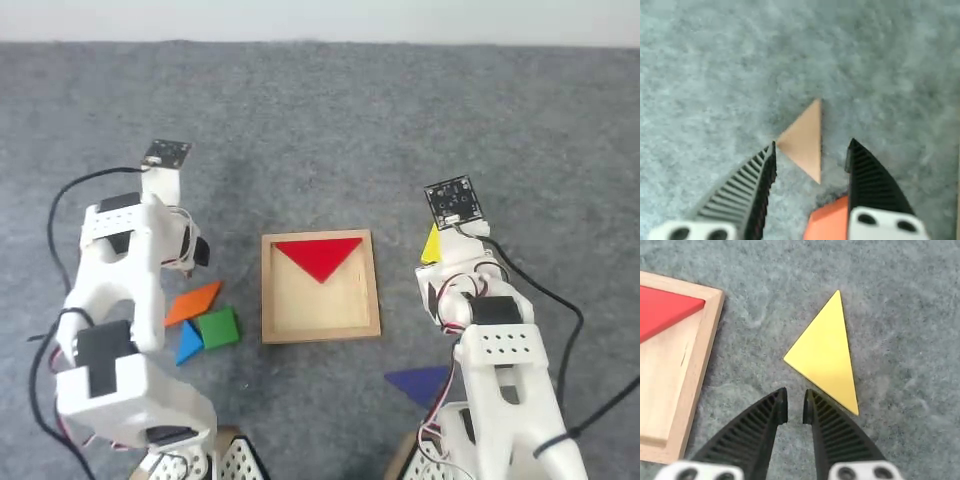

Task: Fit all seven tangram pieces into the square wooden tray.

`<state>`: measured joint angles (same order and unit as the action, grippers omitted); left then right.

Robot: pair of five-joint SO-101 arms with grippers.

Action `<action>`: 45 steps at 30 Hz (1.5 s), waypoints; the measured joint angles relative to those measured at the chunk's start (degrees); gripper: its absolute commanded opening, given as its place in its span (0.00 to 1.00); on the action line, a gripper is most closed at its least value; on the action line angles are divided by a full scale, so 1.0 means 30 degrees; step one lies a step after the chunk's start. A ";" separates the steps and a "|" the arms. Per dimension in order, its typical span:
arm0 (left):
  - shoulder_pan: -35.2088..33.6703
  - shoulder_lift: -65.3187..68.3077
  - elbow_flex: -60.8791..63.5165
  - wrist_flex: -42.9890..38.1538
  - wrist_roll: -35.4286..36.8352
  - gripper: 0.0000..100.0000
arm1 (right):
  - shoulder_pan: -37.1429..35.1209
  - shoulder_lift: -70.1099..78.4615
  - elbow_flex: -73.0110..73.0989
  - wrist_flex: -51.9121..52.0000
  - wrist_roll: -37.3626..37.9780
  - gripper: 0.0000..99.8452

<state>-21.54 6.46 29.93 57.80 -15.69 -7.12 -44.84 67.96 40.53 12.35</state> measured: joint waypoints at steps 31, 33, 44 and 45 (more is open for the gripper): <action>-0.0469 0.1553 -0.1348 0.0059 -0.0967 0.22 | -0.0029 -0.0117 0.0000 0.0000 0.0000 0.07; -0.0557 0.1641 -0.1407 0.0147 -0.0762 0.22 | -0.0029 -0.0117 0.0000 0.0000 0.0000 0.07; -0.0703 0.1729 -0.1407 0.0176 -0.0762 0.22 | -0.0059 -0.0117 0.0586 -0.0498 0.0000 0.07; -0.0703 0.1729 -0.1407 0.0176 -0.0762 0.22 | -0.0059 -0.0117 0.0733 -0.0791 0.0000 0.07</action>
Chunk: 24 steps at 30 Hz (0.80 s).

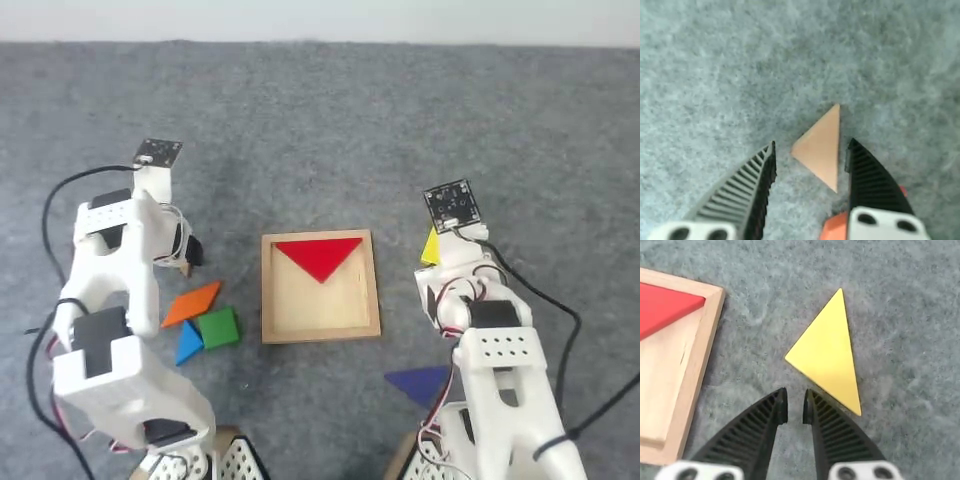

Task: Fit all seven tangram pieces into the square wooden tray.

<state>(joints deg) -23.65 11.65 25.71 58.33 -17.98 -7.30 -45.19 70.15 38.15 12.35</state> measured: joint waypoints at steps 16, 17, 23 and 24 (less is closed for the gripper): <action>0.0205 0.4073 -0.5392 0.3516 -0.0147 0.16 | -0.0029 0.0000 0.0088 -0.0557 0.0264 0.07; 0.0234 0.4103 -0.5480 0.3663 -0.0117 0.15 | -0.0029 0.0000 0.0088 -0.0557 0.0264 0.07; 0.0410 0.4220 -0.5597 0.4190 -0.0205 0.09 | 0.0000 -0.0088 0.0088 -0.0557 0.0264 0.07; 0.0410 0.4220 -0.5597 0.4190 -0.0205 0.09 | 0.0000 -0.0088 0.0088 -0.0557 0.0264 0.07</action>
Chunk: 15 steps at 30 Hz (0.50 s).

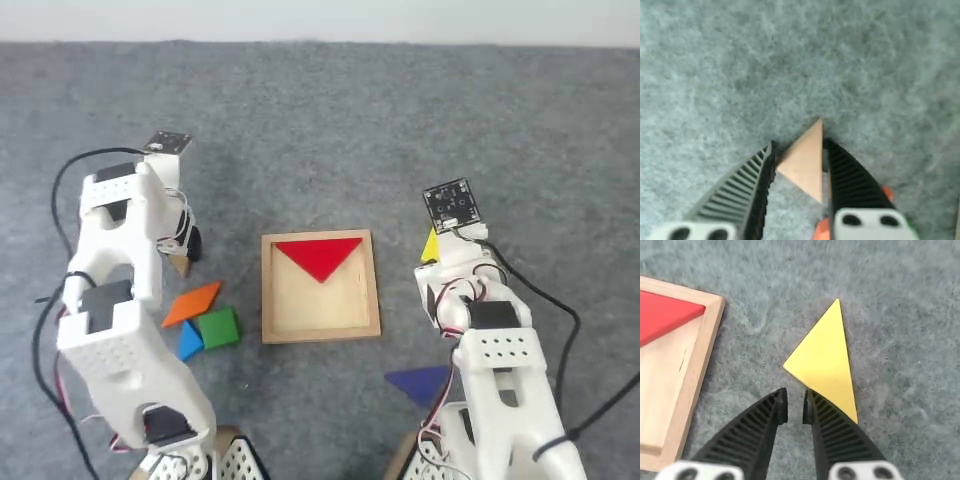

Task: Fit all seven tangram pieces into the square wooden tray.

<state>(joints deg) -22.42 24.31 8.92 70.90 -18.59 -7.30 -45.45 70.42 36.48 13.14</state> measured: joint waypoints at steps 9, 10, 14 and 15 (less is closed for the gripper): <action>0.0117 0.0000 0.0000 0.0000 0.0000 0.08 | -0.0029 0.0000 0.0000 0.0000 0.0000 0.07; 0.0117 0.0000 0.0000 0.0000 0.0000 0.08 | -0.0029 0.0000 0.0000 0.0000 0.0000 0.07; 0.0117 0.0000 0.0000 0.0000 0.0000 0.09 | -0.0029 0.0000 0.0000 0.0000 0.0000 0.07; 0.0117 0.0000 0.0000 0.0000 0.0000 0.09 | -0.0029 0.0000 0.0000 0.0000 0.0000 0.07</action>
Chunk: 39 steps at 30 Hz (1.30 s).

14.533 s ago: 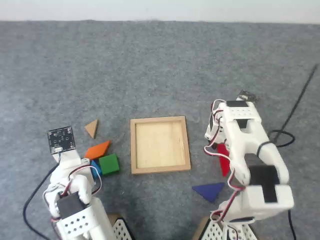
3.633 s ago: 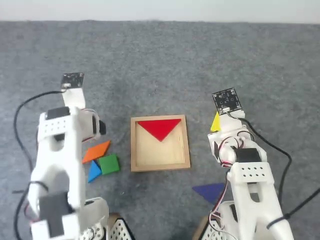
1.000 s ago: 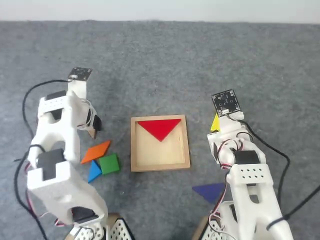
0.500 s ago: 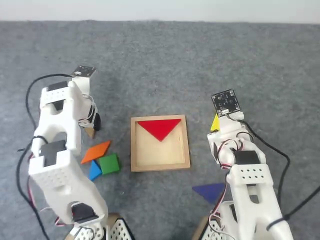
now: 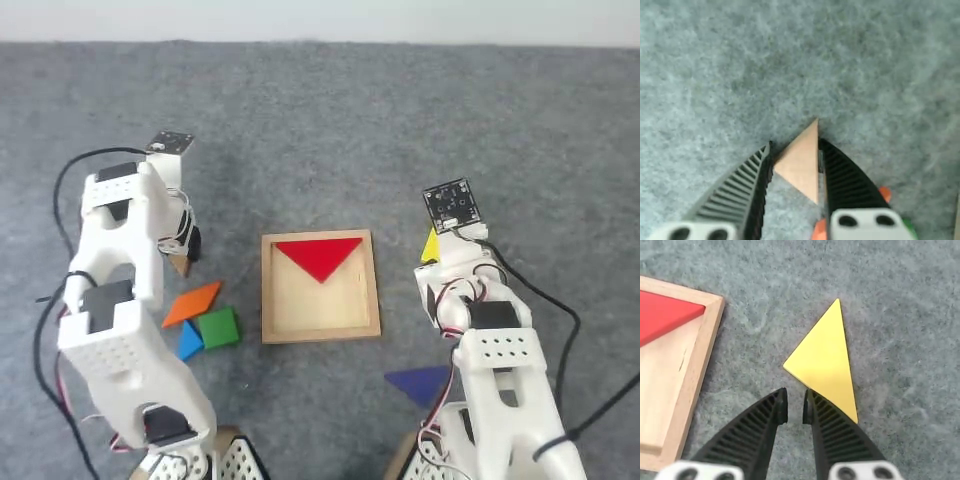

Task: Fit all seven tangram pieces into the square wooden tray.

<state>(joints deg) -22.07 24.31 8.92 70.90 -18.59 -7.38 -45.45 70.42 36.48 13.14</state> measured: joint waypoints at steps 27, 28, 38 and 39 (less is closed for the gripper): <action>0.0264 0.0117 -0.0059 0.0850 0.1934 0.19 | 0.0000 0.0000 0.0000 -0.0029 0.0000 0.07; 0.0293 0.0117 -0.0059 0.0850 0.1934 0.17 | 0.0000 0.0000 0.0000 -0.0029 0.0000 0.07; 0.0762 0.0117 -0.0059 0.0996 0.2051 0.11 | 0.0000 0.0000 0.0000 -0.0029 0.0000 0.07; 0.0762 0.0117 -0.0059 0.1026 0.2051 0.11 | 0.0000 0.0000 0.0000 -0.0029 0.0000 0.07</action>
<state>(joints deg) -19.78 24.66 8.75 73.98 -12.44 -7.38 -45.45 70.42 36.40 13.14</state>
